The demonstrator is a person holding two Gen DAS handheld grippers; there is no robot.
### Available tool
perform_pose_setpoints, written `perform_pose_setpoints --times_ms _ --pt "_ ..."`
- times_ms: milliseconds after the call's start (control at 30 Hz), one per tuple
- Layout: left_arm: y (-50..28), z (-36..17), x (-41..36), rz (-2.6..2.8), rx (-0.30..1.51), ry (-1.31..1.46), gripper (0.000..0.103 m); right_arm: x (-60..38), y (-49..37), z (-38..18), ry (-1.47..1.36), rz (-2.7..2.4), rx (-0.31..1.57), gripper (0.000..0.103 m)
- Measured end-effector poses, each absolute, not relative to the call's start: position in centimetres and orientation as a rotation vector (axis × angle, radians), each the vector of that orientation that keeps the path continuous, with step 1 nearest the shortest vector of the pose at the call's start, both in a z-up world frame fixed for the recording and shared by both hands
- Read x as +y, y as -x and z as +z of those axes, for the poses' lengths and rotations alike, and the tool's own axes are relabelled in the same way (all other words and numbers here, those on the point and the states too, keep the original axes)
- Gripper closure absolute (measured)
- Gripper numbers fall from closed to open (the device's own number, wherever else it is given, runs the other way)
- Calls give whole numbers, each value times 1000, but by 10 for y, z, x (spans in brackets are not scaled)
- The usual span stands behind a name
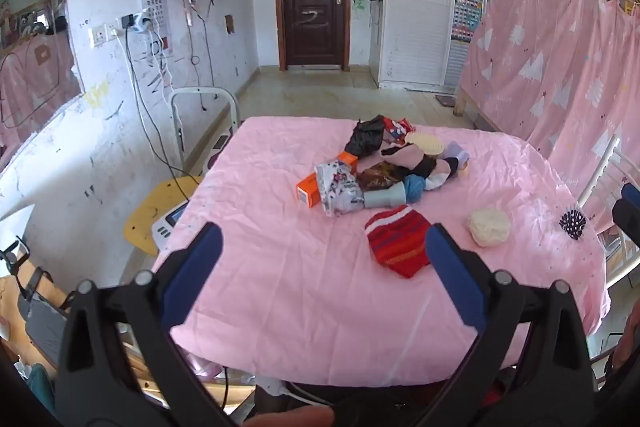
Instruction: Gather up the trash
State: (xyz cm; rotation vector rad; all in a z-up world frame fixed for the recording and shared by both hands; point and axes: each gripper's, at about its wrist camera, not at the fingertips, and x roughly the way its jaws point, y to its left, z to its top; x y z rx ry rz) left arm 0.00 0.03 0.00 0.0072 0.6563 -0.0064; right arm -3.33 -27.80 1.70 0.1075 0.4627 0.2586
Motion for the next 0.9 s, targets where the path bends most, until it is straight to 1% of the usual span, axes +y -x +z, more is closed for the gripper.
perform_pose_setpoints --times_ms 900 --pt "0 0 0 -7 657 -8 6 -276 33 18 -113 266 464 11"
